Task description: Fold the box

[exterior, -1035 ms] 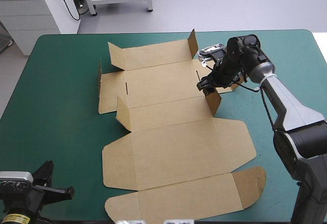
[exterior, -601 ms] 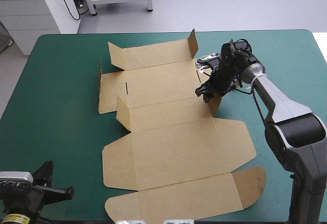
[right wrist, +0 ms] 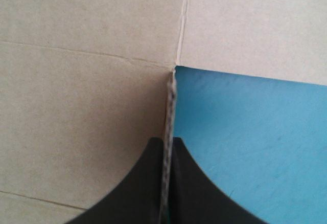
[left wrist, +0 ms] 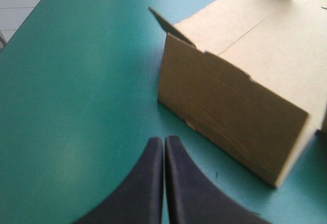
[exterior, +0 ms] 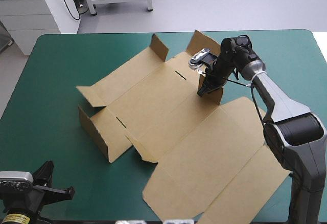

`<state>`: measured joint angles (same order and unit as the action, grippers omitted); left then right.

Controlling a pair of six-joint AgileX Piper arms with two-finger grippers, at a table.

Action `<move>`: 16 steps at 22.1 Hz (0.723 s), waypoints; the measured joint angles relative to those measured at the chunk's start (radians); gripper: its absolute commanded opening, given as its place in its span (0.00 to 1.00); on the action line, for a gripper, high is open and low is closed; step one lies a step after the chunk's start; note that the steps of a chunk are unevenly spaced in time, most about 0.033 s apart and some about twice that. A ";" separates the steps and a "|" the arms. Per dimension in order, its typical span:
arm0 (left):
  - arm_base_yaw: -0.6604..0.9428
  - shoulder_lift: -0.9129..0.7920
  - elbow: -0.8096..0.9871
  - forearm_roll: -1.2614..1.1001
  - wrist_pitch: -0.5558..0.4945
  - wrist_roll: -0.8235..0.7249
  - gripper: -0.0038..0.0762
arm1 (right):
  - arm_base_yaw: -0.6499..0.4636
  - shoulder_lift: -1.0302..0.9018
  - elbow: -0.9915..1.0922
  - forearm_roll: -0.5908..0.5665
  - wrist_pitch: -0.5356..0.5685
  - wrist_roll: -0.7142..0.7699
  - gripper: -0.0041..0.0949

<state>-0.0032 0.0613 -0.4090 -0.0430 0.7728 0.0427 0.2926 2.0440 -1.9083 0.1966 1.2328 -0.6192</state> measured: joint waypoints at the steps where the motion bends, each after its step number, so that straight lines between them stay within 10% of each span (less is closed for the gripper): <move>1: 0.000 0.000 0.000 0.000 0.000 0.001 0.04 | 0.000 0.000 -0.045 0.029 0.003 -0.120 0.02; 9: 0.000 0.000 0.000 0.000 -0.002 0.001 0.04 | 0.104 0.000 -0.191 0.044 -0.003 -0.565 0.02; 16: 0.000 0.000 0.000 0.000 -0.003 0.001 0.04 | 0.234 0.050 -0.205 -0.019 -0.038 -0.629 0.02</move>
<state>-0.0032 0.0613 -0.4090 -0.0430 0.7698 0.0436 0.5262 2.0938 -2.1131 0.1778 1.1944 -1.2485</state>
